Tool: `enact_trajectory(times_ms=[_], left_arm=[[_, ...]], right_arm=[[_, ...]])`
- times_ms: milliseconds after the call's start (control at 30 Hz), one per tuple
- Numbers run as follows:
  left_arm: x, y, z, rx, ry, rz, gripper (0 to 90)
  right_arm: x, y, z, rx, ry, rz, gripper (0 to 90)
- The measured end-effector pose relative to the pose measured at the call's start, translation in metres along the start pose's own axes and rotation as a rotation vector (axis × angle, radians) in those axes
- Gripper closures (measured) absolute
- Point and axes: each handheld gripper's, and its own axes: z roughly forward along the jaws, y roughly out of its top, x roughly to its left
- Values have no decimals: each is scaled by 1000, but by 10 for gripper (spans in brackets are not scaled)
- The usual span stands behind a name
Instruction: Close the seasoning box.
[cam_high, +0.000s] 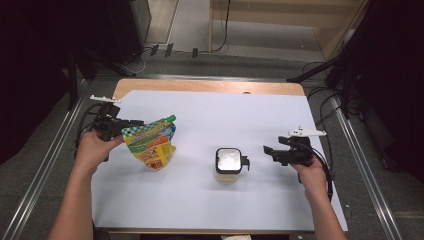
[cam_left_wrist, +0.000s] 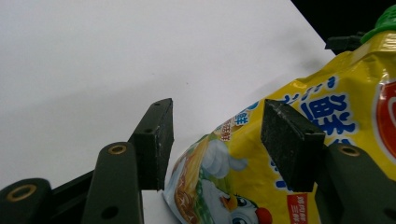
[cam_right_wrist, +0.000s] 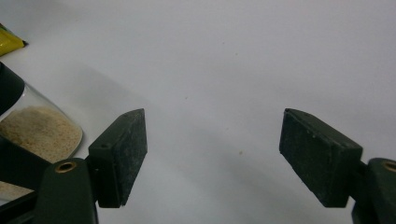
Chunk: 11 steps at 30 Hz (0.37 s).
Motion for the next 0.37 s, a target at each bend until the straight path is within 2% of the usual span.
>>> enact_trajectory(times_ms=[100, 167, 367], left_arm=[[1, -1, 2, -2, 16, -19, 454], [3, -2, 3, 0, 12, -26, 451], [6, -3, 5, 2, 10, -28, 439]], right_arm=[[-1, -1, 2, 13, -5, 0, 245], [-1, -1, 3, 21, -8, 3, 245], [-2, -3, 6, 38, -16, -1, 242]])
